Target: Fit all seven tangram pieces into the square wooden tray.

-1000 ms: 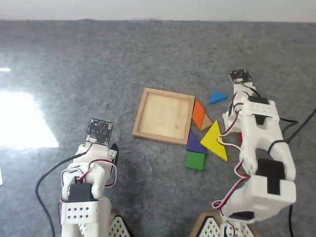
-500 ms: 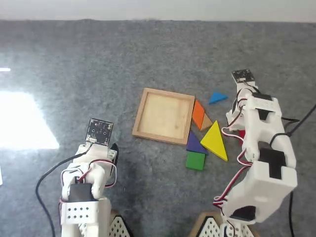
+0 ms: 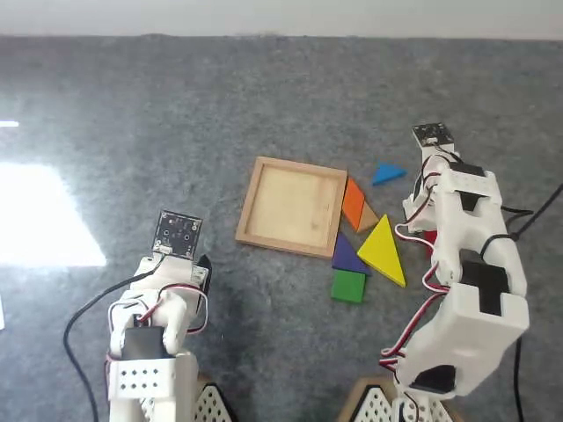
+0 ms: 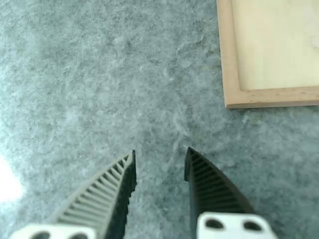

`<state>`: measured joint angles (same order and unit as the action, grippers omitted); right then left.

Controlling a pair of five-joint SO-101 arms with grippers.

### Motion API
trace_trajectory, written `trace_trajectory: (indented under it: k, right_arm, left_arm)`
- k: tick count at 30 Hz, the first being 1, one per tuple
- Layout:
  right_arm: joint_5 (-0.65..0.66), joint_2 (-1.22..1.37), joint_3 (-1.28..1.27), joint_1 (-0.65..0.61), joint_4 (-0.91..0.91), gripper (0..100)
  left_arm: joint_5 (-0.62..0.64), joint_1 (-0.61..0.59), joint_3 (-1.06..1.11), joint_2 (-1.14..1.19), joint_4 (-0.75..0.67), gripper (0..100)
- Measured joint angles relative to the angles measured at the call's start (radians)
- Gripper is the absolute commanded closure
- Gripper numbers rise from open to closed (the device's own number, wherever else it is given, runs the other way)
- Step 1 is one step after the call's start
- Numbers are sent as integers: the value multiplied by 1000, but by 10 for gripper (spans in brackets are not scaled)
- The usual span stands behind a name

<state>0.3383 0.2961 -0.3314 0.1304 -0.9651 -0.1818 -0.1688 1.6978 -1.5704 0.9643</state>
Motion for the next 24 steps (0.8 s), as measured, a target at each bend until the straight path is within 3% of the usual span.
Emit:
trace_trajectory:
  k: [6, 24]
  right_arm:
    - [3, 0, 2, 0, 0, 739]
    - [-18, 2, 18, 8, -15, 745]
  left_arm:
    - [0, 0, 0, 0, 0, 848]
    - [0, 0, 0, 0, 0, 848]
